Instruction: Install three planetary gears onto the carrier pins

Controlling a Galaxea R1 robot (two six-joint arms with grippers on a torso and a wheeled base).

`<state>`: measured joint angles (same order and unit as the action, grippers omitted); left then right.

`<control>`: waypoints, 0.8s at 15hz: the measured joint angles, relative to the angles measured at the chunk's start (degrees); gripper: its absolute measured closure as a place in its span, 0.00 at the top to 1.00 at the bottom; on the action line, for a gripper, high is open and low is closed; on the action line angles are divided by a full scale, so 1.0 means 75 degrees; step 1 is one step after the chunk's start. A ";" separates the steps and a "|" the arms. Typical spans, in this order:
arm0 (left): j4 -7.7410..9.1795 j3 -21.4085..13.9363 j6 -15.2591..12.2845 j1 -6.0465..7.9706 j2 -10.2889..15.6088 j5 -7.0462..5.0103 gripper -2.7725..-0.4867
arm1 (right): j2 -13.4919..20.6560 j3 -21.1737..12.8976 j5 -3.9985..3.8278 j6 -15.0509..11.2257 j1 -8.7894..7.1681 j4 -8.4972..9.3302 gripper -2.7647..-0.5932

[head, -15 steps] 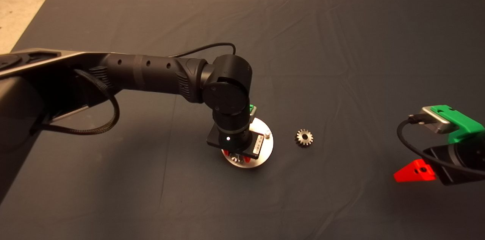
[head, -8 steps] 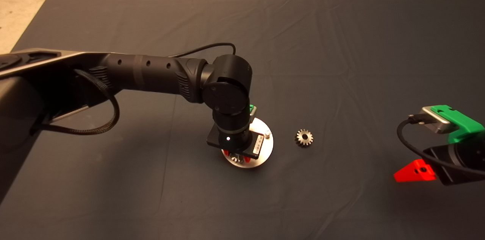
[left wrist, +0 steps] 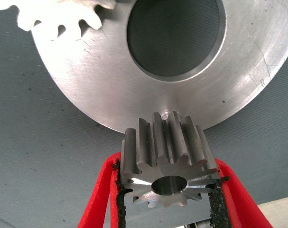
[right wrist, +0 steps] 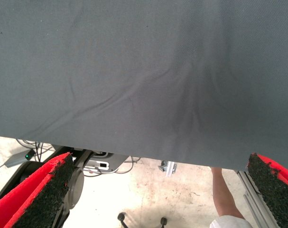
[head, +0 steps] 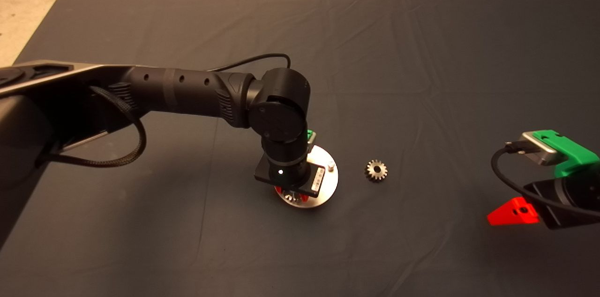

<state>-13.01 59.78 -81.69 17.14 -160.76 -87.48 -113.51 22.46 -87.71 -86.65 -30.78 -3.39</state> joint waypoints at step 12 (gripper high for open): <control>0.0173 -0.0003 0.0000 0.0003 -0.0013 0.0000 0.15 | 0.0000 0.0000 -0.0003 0.0000 -0.0003 0.0000 0.99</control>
<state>-11.72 59.76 -81.69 17.16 -160.85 -87.48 -113.51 22.46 -87.74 -86.65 -30.81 -3.39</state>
